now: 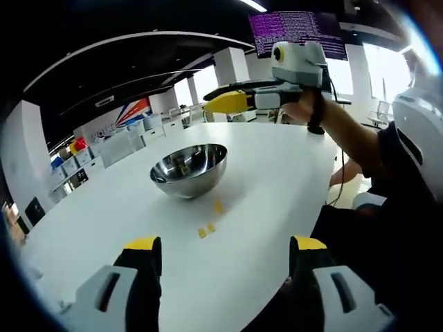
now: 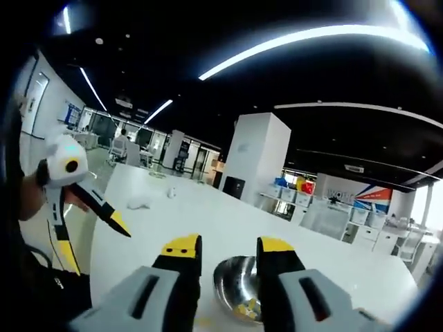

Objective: Pick up the QQ candy scattered on the table and place it into the stainless steel bowl on the table

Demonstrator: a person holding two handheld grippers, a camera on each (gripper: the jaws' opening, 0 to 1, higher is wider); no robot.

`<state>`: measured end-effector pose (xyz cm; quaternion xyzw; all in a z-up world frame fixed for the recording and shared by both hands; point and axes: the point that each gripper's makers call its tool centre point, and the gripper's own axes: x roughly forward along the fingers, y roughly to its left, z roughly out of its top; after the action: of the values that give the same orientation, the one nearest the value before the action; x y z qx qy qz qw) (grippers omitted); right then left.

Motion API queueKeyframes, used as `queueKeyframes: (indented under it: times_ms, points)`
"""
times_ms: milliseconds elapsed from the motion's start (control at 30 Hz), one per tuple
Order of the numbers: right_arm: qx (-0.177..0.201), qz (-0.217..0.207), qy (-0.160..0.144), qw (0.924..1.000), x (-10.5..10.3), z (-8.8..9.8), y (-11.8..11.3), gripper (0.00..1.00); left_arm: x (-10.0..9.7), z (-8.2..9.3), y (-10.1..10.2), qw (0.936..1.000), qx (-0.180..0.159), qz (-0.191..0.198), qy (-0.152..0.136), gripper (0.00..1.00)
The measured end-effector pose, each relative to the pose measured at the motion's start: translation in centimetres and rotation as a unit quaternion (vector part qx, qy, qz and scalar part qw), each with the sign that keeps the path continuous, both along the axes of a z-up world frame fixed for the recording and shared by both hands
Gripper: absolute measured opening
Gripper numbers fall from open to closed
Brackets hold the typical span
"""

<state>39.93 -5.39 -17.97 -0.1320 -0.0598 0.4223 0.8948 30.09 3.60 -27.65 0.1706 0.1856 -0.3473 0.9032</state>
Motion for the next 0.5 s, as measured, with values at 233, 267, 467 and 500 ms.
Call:
queueKeyframes:
  times_ms: [233, 267, 467, 500]
  points:
    - [-0.055, 0.032, 0.06, 0.9961, -1.4, -6.7, 0.8, 0.14, 0.0, 0.0, -0.1, 1.0, -0.001, 0.0, 0.0, 0.75]
    - [-0.064, 0.029, 0.075, 0.9947, -1.3, -7.9, 0.7, 0.13, 0.0, 0.0, 0.0, 1.0, 0.0, 0.0, 0.001, 0.75]
    - [-0.091, 0.011, 0.116, 0.989, 0.3, -13.6, 0.3, 0.08, 0.1, 0.0, -0.3, 1.0, 0.0, -0.003, 0.0, 0.75]
    - [-0.09, 0.005, 0.123, 0.9883, 0.8, -14.3, 0.2, 0.08, 0.1, -0.1, -0.4, 1.0, 0.0, -0.004, 0.001, 0.75]
